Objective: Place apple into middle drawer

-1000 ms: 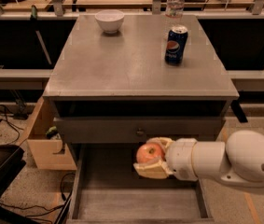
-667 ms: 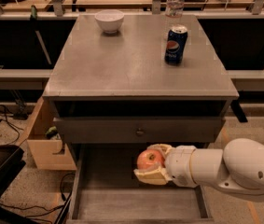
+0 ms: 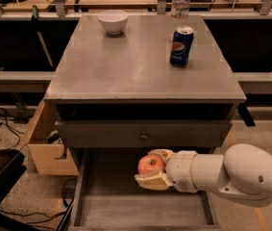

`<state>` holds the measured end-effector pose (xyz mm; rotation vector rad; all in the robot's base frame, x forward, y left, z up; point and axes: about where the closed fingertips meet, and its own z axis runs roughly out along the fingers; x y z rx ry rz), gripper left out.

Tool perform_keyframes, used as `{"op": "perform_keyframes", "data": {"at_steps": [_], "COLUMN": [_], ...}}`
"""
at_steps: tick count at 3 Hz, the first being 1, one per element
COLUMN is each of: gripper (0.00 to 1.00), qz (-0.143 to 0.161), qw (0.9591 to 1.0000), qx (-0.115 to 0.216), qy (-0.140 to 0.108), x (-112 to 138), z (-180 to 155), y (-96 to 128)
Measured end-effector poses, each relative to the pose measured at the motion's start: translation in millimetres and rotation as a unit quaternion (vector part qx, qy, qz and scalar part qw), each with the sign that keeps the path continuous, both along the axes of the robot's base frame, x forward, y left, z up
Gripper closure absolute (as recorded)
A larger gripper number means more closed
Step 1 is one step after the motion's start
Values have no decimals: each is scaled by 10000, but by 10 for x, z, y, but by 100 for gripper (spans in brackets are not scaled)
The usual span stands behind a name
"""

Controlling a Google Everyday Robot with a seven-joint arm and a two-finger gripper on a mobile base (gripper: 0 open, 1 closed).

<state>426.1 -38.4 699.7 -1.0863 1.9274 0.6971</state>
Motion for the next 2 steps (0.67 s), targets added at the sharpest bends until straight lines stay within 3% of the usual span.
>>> {"op": "perform_keyframes", "data": {"at_steps": [1,2], "gripper": [100,100], "qz": [22,564], "qw": [9995,9947], "qx": [242,497], "qy": [-204,-695], "x": [134,319], "z": [-239,-622], "y": [121,176]}}
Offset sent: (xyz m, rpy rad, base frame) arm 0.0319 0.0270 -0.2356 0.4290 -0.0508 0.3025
